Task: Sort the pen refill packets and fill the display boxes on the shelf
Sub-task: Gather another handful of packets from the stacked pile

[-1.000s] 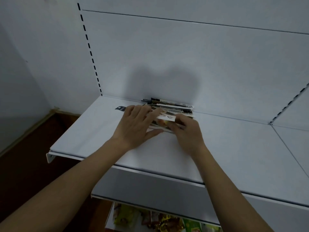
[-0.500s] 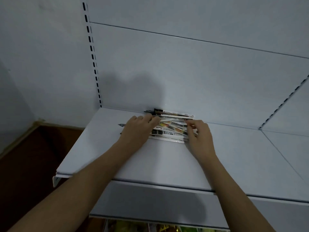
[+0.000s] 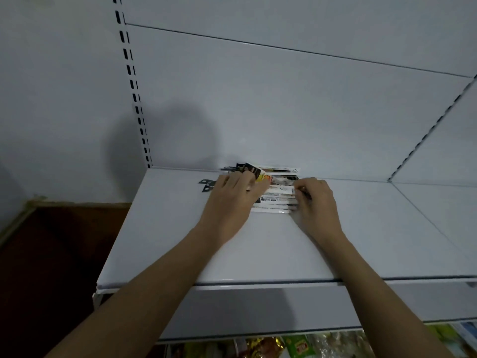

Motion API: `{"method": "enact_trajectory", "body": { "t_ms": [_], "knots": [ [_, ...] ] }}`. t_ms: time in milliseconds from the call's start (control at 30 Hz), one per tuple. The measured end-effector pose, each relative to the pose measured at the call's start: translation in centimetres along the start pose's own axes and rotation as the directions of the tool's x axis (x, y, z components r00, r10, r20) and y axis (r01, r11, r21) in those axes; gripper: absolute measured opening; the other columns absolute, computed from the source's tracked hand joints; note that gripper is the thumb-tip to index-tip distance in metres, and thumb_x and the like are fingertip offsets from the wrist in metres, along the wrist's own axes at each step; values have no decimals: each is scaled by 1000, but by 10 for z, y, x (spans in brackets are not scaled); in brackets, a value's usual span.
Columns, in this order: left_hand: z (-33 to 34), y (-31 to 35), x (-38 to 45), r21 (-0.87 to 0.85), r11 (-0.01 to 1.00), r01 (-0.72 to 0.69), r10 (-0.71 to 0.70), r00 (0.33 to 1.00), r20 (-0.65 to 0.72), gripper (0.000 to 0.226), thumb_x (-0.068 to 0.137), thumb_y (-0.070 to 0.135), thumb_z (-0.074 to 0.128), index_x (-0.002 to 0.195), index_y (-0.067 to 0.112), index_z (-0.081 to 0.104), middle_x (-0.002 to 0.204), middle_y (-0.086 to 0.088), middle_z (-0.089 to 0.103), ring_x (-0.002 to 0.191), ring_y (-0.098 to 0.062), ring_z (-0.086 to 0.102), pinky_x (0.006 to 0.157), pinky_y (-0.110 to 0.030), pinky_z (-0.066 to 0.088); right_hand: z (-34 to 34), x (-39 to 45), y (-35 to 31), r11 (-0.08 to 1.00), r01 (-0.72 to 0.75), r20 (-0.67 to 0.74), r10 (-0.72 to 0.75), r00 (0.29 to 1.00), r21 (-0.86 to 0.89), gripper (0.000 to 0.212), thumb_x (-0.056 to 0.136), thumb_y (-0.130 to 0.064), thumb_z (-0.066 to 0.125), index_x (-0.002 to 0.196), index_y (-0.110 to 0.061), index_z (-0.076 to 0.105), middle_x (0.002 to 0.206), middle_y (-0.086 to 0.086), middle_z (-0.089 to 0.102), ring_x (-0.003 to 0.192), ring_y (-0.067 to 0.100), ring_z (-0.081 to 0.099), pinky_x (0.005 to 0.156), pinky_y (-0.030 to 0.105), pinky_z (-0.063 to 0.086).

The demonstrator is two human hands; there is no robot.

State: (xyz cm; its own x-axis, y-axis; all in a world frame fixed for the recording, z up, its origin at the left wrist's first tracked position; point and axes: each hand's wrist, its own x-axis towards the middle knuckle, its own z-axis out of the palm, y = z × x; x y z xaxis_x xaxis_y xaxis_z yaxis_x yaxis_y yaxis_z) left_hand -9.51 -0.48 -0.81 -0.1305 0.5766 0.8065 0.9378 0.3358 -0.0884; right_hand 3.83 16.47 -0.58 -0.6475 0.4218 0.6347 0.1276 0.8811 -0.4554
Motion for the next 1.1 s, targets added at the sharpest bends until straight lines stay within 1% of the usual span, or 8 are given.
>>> {"method": "enact_trajectory", "body": {
  "t_ms": [133,200,333,433,600,733,933,1100],
  "knots": [
    [1,8,0,46,988,-149,147,988,39,54,80,-5,38,124,22,55,108,-7,65,96,-29,59,82,-39,39,0,-7,-16,947,-118,156,73,985,298,46,74,13,66,93,-28,71,97,-19,66,91,3,62,80,14,45],
    [5,7,-2,97,984,-152,141,984,108,50,85,1,42,127,24,54,104,-4,64,93,-28,60,83,-39,38,2,-6,-24,882,-206,244,108,964,423,34,73,9,65,96,-16,74,94,-4,73,86,-6,65,79,12,48],
    [7,11,-3,120,984,-129,98,967,235,44,88,55,53,115,21,65,87,1,63,74,-23,59,68,-36,44,-3,-8,-29,787,-281,277,145,950,550,36,80,22,59,99,-5,74,88,-6,76,85,2,69,78,18,51],
    [5,12,-5,112,992,-63,36,973,229,34,73,24,81,102,17,64,80,0,60,68,-24,60,63,-35,43,-7,-8,-27,640,-346,177,315,932,686,27,98,11,42,107,3,66,85,-9,75,84,5,68,78,19,50],
    [-1,8,-6,200,980,16,-41,992,123,29,72,-6,57,87,17,61,71,-1,51,63,-25,51,61,-35,42,6,-11,-4,932,-284,115,264,958,227,35,97,-1,46,121,-16,65,120,-3,64,113,16,57,97,29,44],
    [-1,9,-7,183,983,15,-39,991,126,23,82,2,46,84,17,64,69,-3,53,59,-25,51,58,-34,42,20,-12,2,995,-41,165,57,985,-96,43,76,9,63,113,-11,73,113,6,69,100,30,60,84,34,45],
    [-5,12,-5,159,987,36,-53,992,110,30,80,3,41,90,16,65,67,-2,56,54,-25,54,54,-31,41,18,-13,1,978,-39,137,68,988,-204,40,75,3,67,111,-15,73,103,4,67,92,31,55,77,34,38],
    [-3,11,-7,96,994,-59,48,992,118,29,69,14,84,90,18,63,68,1,57,58,-23,57,53,-31,42,13,-14,-1,983,-33,174,65,983,-181,43,72,3,71,108,-20,74,103,3,67,93,31,57,75,39,46]
  ]
}}
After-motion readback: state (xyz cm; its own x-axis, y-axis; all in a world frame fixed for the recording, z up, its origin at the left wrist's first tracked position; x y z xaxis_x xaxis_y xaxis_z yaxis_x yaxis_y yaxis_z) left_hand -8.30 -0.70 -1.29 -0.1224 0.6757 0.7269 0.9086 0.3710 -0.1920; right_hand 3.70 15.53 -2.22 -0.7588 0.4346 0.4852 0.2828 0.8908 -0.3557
